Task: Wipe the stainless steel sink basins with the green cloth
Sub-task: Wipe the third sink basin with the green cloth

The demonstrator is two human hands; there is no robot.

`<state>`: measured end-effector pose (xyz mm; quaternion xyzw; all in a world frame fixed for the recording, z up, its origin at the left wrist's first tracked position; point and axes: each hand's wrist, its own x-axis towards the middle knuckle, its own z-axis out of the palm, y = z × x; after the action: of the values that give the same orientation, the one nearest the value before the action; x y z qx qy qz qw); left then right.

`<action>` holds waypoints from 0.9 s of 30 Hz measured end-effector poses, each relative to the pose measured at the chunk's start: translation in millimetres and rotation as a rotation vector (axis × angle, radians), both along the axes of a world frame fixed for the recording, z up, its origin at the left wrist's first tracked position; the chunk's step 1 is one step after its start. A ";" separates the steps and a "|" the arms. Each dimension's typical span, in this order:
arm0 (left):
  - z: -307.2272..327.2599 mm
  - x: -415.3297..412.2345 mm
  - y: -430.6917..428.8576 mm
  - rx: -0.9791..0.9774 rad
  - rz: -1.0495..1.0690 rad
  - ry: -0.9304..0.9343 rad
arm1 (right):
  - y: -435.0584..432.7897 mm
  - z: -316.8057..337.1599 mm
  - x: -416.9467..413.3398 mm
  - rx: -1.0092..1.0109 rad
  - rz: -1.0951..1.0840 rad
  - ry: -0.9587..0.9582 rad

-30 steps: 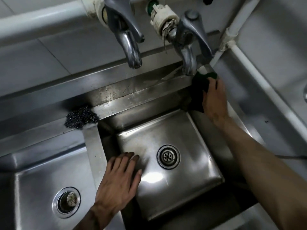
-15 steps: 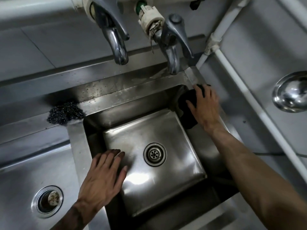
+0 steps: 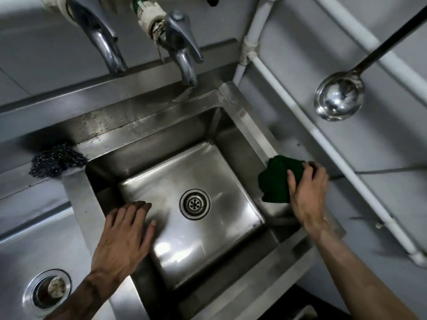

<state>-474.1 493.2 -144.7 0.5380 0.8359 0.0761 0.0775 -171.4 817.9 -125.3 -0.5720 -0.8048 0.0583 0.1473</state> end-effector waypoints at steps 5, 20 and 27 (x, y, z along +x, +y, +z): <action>2.1 0.9 0.4 -0.006 -0.002 -0.006 | 12.3 6.0 -37.8 -0.065 0.096 0.024; 13.6 8.4 -3.3 0.018 0.011 -0.085 | -69.6 14.9 95.0 -0.142 -0.129 0.006; 11.9 8.7 -7.2 0.051 0.018 -0.093 | -147.1 9.3 75.1 -0.046 -0.153 -0.059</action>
<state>-465.4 486.0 -132.8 0.5280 0.8341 0.1232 0.1018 -96.2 670.8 -116.0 -0.6364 -0.7613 0.0485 0.1142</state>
